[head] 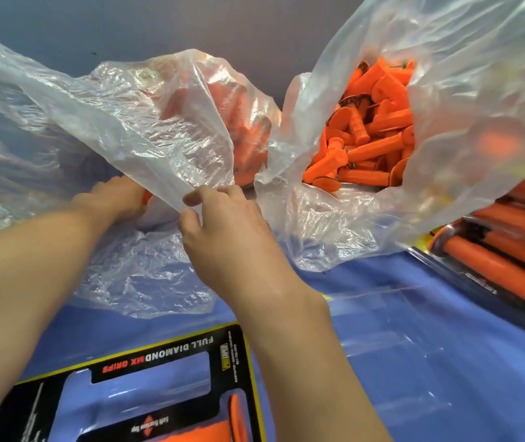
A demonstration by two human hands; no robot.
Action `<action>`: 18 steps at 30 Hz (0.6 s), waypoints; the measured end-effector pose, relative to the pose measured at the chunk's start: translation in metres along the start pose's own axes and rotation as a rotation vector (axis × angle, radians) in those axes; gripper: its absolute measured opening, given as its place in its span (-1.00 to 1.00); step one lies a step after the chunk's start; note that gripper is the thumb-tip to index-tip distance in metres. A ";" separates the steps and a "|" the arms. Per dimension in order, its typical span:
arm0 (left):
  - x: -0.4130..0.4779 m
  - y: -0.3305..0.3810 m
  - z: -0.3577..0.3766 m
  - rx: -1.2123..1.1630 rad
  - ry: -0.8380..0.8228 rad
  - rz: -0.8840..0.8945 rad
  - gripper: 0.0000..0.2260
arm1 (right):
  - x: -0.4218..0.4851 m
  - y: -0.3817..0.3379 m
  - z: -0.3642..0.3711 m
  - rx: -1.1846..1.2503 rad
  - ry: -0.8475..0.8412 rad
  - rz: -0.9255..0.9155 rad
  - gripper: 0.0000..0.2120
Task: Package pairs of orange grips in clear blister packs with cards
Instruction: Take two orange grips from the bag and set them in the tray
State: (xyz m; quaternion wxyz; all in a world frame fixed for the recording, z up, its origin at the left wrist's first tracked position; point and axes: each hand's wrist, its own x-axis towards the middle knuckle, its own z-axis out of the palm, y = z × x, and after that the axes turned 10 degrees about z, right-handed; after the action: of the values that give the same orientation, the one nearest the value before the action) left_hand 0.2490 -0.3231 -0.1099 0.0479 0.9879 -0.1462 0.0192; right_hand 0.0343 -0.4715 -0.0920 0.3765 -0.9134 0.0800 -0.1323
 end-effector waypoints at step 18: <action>-0.265 0.042 -0.029 -1.310 0.526 0.313 -0.64 | -0.092 -0.028 0.004 0.442 -0.114 -0.249 -0.61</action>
State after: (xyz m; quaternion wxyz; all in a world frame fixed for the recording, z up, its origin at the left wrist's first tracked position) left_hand -0.0170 -0.2844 -0.0913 0.6606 0.6865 -0.2509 0.1715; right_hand -0.0504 -0.4264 -0.0911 0.5516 -0.8178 -0.0854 -0.1400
